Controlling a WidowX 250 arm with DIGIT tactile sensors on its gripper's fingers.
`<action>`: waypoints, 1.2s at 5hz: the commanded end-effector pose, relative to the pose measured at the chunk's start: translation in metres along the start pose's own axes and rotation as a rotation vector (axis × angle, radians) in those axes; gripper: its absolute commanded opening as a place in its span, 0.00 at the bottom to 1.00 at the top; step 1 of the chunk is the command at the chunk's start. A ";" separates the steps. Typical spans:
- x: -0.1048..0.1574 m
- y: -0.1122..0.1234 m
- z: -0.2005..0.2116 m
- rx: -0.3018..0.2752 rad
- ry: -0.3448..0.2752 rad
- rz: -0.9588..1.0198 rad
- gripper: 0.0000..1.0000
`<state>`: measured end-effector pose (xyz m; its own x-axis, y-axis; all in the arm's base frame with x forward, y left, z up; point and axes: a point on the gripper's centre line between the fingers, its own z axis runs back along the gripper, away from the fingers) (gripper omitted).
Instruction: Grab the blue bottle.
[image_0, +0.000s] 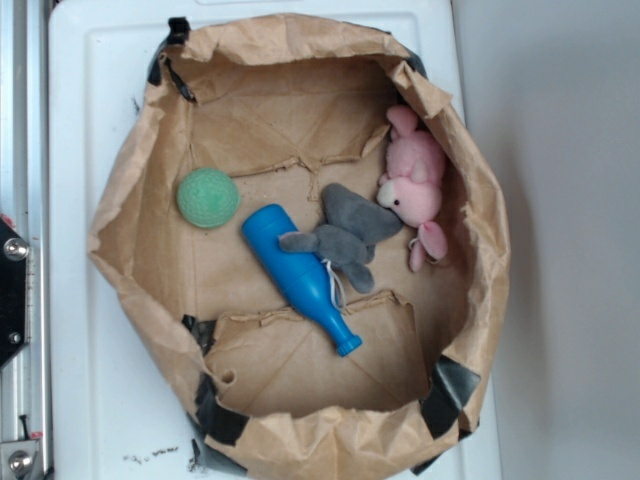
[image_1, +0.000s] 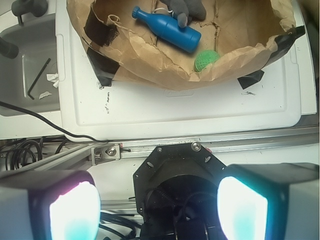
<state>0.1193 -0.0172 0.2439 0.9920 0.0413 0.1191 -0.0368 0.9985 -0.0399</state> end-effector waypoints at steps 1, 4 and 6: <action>0.000 0.000 0.000 0.000 0.000 0.000 1.00; 0.088 0.003 -0.016 -0.014 -0.032 -0.106 1.00; 0.126 0.016 -0.030 -0.026 -0.037 -0.609 1.00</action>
<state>0.2472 0.0065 0.2130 0.8218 -0.5550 0.1287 0.5604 0.8282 -0.0065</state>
